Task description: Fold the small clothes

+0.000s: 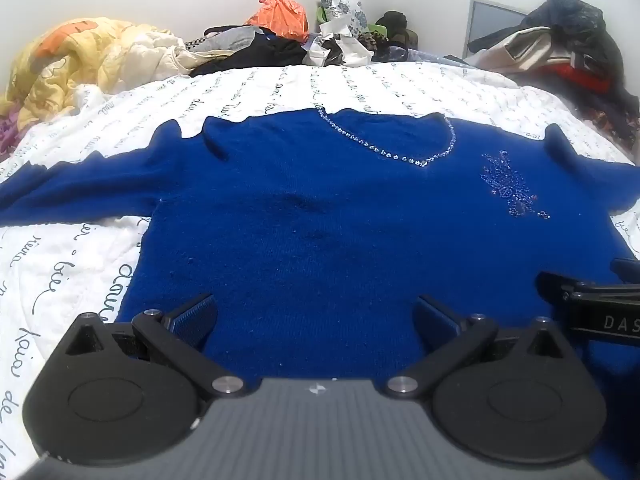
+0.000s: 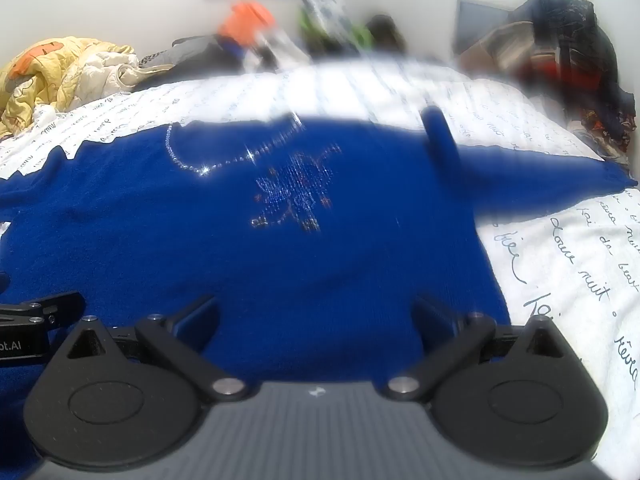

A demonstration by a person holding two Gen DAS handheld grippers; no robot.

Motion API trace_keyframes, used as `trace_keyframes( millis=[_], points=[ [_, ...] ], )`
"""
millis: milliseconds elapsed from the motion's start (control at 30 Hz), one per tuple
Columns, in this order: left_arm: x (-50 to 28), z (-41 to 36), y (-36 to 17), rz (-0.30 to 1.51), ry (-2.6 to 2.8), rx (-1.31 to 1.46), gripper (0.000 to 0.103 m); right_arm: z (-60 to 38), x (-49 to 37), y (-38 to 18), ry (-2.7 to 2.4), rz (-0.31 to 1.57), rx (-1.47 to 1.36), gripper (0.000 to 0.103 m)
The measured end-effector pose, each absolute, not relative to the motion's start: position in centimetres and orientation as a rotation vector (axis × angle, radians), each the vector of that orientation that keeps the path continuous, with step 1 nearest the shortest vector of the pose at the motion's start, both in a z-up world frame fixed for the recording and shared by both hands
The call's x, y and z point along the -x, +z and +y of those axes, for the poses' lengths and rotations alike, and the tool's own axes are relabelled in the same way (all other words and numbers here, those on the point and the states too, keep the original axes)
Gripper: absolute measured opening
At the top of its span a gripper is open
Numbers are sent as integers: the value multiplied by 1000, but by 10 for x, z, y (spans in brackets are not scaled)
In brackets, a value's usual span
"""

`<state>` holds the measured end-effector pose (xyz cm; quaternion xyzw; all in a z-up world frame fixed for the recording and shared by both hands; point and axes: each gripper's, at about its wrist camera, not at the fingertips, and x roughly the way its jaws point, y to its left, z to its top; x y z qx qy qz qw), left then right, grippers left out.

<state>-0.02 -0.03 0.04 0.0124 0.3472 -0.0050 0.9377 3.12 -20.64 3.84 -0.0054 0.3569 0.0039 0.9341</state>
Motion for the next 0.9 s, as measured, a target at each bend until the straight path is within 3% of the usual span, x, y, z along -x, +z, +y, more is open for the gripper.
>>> trace_keyframes(
  millis=[900],
  points=[
    [2, -1, 0, 713, -17, -14, 103, -205, -32, 38, 5, 725, 14, 103]
  ],
)
